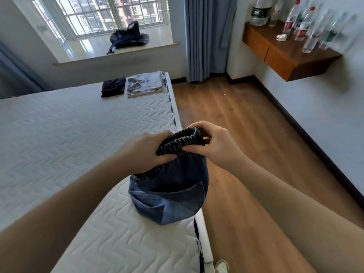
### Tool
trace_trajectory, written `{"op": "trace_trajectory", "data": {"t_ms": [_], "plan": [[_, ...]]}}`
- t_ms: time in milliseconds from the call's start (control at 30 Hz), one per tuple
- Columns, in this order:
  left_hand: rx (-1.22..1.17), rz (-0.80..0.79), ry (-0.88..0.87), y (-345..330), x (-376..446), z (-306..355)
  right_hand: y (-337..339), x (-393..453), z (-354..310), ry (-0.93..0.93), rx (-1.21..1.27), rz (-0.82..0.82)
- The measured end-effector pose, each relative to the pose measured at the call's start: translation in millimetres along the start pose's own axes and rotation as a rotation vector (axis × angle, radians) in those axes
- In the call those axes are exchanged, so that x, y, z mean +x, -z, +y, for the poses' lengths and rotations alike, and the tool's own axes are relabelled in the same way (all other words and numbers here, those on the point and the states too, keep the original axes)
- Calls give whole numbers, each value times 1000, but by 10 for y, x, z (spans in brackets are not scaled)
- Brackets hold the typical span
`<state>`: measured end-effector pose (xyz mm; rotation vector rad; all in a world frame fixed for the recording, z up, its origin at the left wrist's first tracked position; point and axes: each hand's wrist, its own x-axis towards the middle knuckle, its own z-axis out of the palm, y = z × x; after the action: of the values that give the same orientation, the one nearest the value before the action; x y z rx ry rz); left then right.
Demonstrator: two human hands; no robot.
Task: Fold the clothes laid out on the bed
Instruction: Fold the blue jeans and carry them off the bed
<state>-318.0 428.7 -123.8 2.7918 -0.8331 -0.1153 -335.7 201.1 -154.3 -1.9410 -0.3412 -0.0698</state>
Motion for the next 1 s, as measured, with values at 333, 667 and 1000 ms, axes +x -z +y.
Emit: {"op": "trace_trajectory", "data": {"t_ms": [333,667,1000], "plan": [[-151,-81,93,120,-139,-37,-77,-212,379,-122,67,-111],[-84,-94,234,178,637,453,363,-238,1708,-422,149,-323],[-87,-45,426,541,1111,903,383,-22,2711,-919,349,-489]]}}
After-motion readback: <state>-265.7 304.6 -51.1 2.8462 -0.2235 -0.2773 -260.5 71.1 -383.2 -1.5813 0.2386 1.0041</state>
